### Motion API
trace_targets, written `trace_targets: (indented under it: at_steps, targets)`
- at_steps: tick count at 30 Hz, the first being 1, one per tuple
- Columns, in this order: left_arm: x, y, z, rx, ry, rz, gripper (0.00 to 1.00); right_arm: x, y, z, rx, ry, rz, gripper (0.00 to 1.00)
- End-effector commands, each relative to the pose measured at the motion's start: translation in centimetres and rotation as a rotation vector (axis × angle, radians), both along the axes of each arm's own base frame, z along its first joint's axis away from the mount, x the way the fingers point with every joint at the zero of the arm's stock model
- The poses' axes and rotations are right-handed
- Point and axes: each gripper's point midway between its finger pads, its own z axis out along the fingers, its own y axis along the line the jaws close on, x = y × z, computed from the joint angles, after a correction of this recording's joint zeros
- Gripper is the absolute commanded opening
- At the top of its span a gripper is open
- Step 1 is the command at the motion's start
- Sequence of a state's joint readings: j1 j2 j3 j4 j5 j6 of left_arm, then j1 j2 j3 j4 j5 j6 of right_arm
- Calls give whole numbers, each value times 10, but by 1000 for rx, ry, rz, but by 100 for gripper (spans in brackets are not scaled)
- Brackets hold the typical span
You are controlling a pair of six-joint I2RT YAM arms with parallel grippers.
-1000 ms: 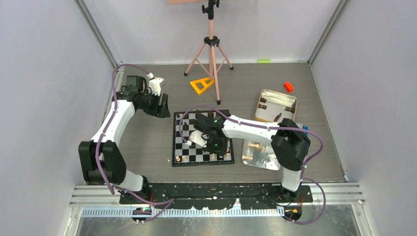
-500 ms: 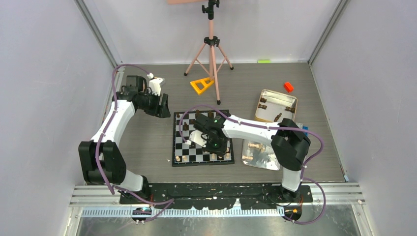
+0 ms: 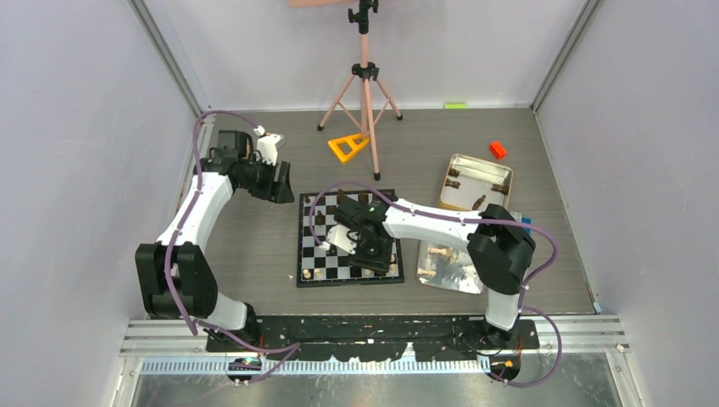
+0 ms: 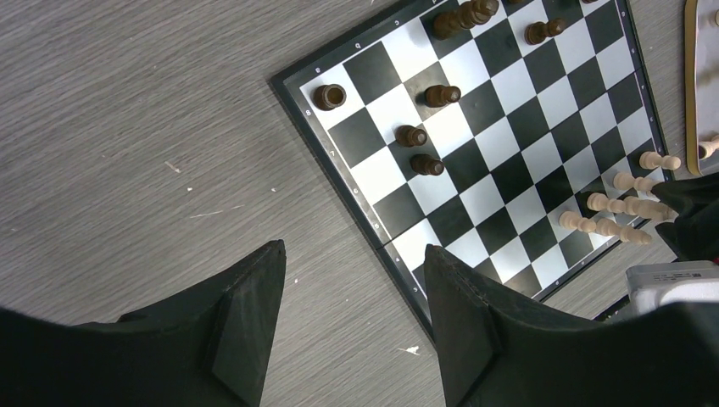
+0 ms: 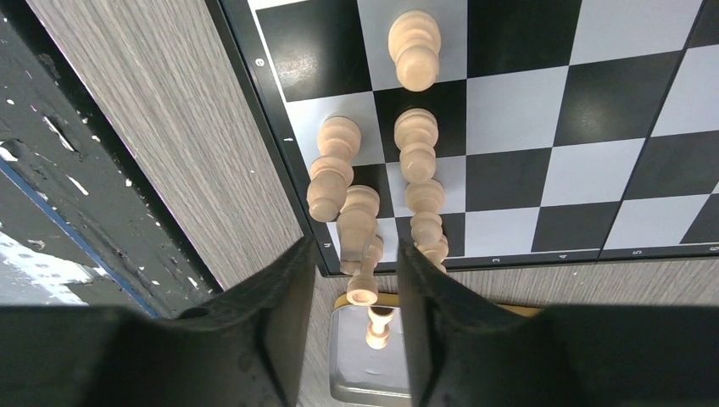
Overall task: Set up the chess pieces on the board
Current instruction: Place the chess piece on the chessboard, then pick up the chess piece from the storage box.
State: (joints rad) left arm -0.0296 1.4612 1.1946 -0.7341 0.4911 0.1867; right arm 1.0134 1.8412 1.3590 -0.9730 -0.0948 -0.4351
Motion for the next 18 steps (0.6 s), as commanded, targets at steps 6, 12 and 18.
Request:
trace_targets:
  at_steps: [6, 12, 18]
  targets:
    - [4, 0, 10, -13, -22, -1, 64, 7, 2, 55, 113, -73, -20, 56]
    - [3, -1, 8, -10, -26, -28, 64, 32, -32, 91, 200, -86, -167, 57]
    - [0, -9, 13, -49, -37, -69, 64, 62, -103, 90, 233, -37, -435, 57]
